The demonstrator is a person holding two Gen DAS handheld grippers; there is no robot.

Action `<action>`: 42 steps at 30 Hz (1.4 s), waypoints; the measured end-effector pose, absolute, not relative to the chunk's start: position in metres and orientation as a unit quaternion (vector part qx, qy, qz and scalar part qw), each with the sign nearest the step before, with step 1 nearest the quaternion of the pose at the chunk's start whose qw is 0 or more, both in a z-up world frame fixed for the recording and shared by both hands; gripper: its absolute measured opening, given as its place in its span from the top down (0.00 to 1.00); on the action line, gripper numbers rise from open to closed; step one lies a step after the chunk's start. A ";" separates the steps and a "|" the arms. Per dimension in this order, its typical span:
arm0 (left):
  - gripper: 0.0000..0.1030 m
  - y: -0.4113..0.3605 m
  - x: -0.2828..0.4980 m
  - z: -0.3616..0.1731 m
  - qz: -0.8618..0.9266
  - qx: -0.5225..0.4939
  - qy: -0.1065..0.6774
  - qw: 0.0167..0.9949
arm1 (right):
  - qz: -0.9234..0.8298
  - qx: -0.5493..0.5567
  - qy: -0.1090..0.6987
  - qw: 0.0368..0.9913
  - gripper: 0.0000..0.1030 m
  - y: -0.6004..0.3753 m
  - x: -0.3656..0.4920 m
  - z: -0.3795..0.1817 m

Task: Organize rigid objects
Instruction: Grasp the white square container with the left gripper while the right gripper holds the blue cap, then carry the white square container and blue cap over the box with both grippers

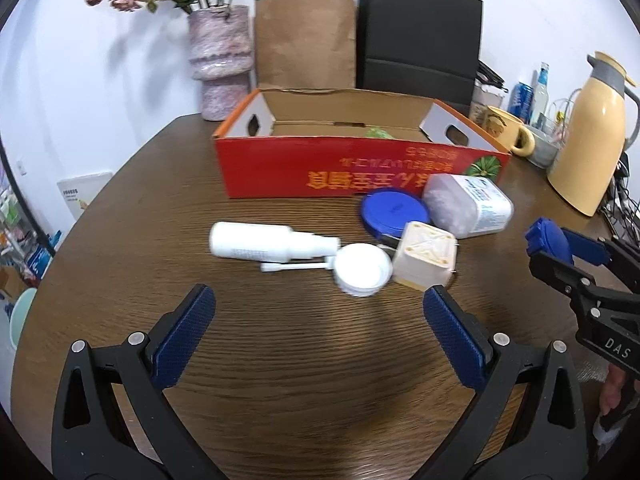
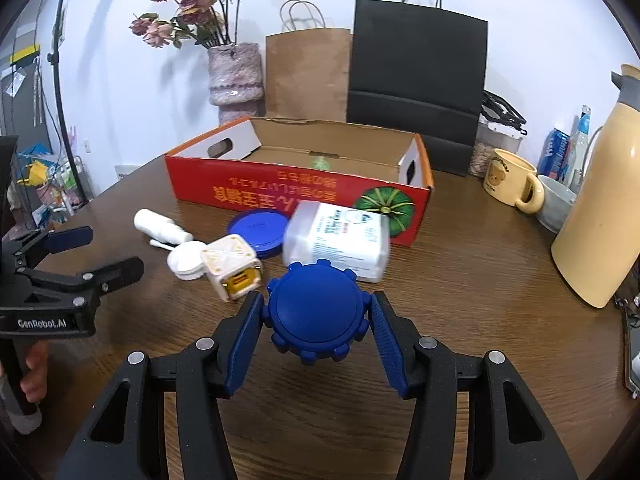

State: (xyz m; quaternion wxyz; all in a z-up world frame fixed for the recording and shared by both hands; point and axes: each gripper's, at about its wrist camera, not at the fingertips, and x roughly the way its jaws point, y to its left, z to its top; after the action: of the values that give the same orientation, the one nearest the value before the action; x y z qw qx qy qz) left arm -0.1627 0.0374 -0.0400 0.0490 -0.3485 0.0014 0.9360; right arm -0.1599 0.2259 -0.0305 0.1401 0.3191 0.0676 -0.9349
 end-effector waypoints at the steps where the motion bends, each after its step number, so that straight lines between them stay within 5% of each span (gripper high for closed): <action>1: 0.00 0.041 -0.164 -0.040 0.936 -0.349 0.004 0.050 | -0.935 0.320 0.068 0.139 0.43 0.228 -0.161 -0.031; 23: 0.00 0.119 -0.206 -0.051 0.923 -0.371 0.067 0.081 | -0.935 0.335 0.049 0.105 0.43 0.266 -0.174 -0.037; 34: 0.46 0.123 -0.213 -0.056 0.914 -0.390 0.066 0.091 | -0.936 0.336 0.045 0.093 0.43 0.267 -0.176 -0.036; 42: 0.46 0.123 -0.210 -0.056 0.914 -0.388 0.063 0.098 | -0.938 0.334 0.042 0.083 0.43 0.268 -0.176 -0.035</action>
State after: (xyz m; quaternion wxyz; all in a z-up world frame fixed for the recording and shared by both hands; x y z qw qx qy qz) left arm -0.2103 0.1230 -0.0557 0.0982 -0.3880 0.0634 0.9142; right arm -0.1757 0.2677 -0.0354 0.0827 0.3340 0.0418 -0.9380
